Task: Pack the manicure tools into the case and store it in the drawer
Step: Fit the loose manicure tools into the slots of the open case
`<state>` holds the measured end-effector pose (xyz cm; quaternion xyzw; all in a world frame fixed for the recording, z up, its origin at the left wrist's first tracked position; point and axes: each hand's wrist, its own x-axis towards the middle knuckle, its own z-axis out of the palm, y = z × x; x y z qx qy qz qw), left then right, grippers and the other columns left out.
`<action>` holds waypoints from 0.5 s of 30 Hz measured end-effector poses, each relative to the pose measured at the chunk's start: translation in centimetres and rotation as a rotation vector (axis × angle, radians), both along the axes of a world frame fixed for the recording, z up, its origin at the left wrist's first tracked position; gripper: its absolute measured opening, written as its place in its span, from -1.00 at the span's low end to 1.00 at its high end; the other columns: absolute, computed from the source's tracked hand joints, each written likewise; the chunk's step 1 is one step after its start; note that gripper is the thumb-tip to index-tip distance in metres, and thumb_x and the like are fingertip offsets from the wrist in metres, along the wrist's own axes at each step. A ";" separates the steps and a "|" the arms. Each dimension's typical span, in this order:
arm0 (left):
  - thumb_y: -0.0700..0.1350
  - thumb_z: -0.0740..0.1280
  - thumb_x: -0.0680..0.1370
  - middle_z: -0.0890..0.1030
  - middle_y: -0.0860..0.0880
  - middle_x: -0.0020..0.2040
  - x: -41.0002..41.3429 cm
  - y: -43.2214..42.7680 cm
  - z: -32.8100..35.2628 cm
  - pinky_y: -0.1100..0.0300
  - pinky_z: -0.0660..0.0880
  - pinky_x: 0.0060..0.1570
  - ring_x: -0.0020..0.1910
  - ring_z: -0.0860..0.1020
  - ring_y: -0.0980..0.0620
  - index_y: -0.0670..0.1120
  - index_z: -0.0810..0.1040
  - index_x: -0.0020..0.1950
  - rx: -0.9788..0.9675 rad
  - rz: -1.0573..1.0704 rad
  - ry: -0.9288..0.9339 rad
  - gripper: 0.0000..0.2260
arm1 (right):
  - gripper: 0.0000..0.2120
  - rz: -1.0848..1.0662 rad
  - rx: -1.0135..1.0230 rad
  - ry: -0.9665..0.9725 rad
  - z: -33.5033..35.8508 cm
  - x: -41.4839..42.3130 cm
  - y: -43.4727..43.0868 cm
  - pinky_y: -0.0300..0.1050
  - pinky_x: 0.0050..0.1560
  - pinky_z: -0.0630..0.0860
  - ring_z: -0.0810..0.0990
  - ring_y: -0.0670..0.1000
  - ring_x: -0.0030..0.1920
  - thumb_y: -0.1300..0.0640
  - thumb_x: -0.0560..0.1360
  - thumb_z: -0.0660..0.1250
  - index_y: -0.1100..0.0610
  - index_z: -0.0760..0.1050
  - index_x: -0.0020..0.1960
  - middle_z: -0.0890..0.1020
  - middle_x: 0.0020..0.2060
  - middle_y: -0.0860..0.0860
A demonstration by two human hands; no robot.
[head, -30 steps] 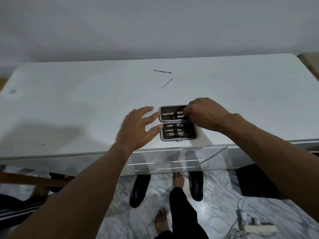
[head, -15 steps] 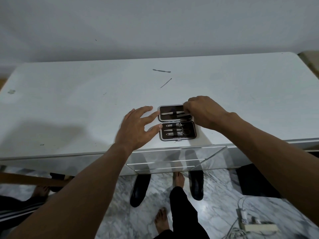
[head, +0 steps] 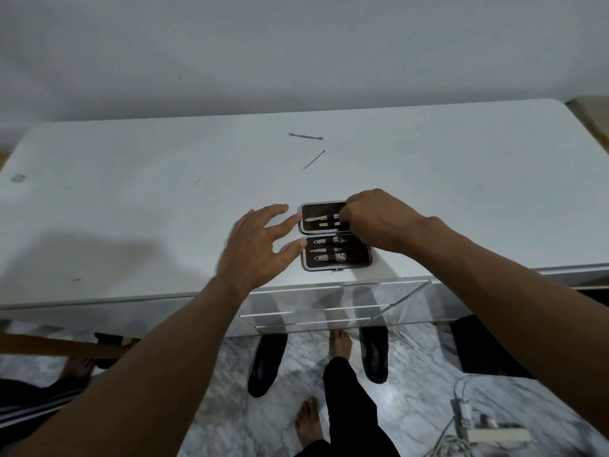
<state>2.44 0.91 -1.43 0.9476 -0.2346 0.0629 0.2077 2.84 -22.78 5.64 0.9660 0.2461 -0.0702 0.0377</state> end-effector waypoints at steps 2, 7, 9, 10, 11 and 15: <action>0.29 0.13 0.53 0.45 0.05 0.39 0.0 0.0 0.0 -0.03 0.21 0.41 0.39 0.34 0.06 0.13 0.47 0.36 0.000 0.000 0.003 -0.53 | -0.77 -0.023 0.042 -0.003 -0.1 0.1 0.0 -0.02 -0.11 0.54 0.61 0.20 -0.10 0.34 0.44 0.20 0.18 0.59 -0.02 0.65 -0.06 0.14; 0.29 0.13 0.52 0.44 0.05 0.40 0.1 -0.1 0.1 -0.04 0.21 0.42 0.40 0.33 0.05 0.14 0.46 0.36 0.003 0.001 0.007 -0.53 | -0.72 -0.060 0.119 0.011 -0.2 0.0 0.3 0.00 -0.07 0.56 0.61 0.18 -0.05 0.31 0.45 0.23 0.10 0.61 0.05 0.66 -0.03 0.08; 0.29 0.13 0.52 0.43 0.06 0.40 0.0 -0.1 0.1 -0.02 0.19 0.42 0.40 0.33 0.06 0.14 0.45 0.37 0.003 0.004 0.010 -0.52 | -0.71 -0.083 0.138 0.008 -0.1 -0.2 0.4 0.01 -0.07 0.56 0.60 0.18 -0.03 0.30 0.46 0.23 0.08 0.60 0.08 0.65 -0.01 0.06; 0.29 0.13 0.52 0.43 0.05 0.40 0.0 -0.1 0.1 -0.01 0.18 0.42 0.40 0.32 0.06 0.14 0.45 0.37 0.006 0.003 0.011 -0.52 | -0.72 -0.093 0.147 0.007 -0.1 -0.3 0.3 0.02 -0.06 0.56 0.60 0.18 -0.03 0.29 0.47 0.23 0.08 0.60 0.08 0.65 -0.01 0.07; 0.29 0.13 0.53 0.43 0.05 0.41 0.0 -0.1 0.1 0.00 0.17 0.42 0.40 0.32 0.06 0.14 0.43 0.39 0.010 0.002 0.011 -0.52 | -0.74 -0.100 0.151 0.008 0.0 -0.4 0.3 0.03 -0.06 0.55 0.60 0.19 -0.03 0.29 0.48 0.23 0.09 0.60 0.07 0.64 -0.02 0.09; 0.28 0.12 0.54 0.42 0.04 0.41 0.0 -0.1 0.1 0.01 0.16 0.42 0.40 0.32 0.05 0.15 0.39 0.41 0.029 -0.006 0.004 -0.52 | -0.83 -0.125 0.134 0.000 0.1 -0.5 0.2 0.02 -0.07 0.53 0.59 0.20 -0.08 0.26 0.51 0.22 0.17 0.58 0.00 0.62 -0.08 0.13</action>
